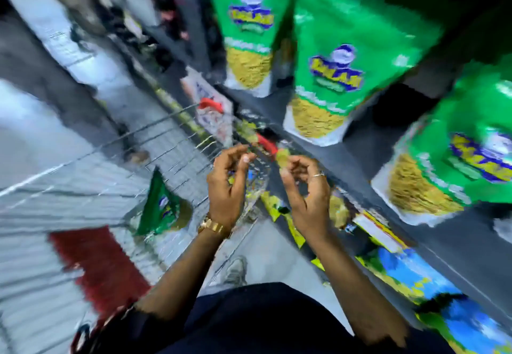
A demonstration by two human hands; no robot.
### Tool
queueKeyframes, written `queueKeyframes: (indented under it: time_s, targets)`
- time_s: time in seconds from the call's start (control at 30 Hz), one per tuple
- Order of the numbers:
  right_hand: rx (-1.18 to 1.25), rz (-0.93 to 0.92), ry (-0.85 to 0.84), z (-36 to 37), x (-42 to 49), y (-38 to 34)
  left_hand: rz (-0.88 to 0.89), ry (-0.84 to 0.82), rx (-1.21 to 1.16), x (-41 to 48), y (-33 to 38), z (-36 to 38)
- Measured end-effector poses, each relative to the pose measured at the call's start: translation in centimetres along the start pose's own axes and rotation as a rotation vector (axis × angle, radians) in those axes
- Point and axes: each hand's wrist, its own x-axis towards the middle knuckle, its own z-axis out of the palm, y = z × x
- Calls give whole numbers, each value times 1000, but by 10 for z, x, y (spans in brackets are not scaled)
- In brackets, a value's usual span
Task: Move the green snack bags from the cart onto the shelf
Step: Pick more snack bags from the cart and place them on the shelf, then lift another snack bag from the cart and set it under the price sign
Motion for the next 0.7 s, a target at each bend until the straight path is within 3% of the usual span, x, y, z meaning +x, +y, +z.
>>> queueKeyframes:
  time_s: [0.13,0.2,0.27,0.37,0.4,0.57,0.7]
  targets:
    - [65,59,-283,66,11,9,-120,167,144,-16,-23,-63]
    - [63,132,-440,100,15,19,-273,182,179,-27,-37,-92]
    - [37,275,-627,135,20,30,-564,59,253,-37,-59,-122]
    - [-66,515,-944,180,26,45,-1104,-258,313,-57,-95,-155]
    - [-131,550,-1026,194,28,50,-1230,-268,278,-64,-107,-163]
    - [-339,560,-1199,252,36,74,-1523,23,56,-75,-157,-182]
    - [-573,553,-1371,293,45,105,-1430,265,13,-65,-180,-180]
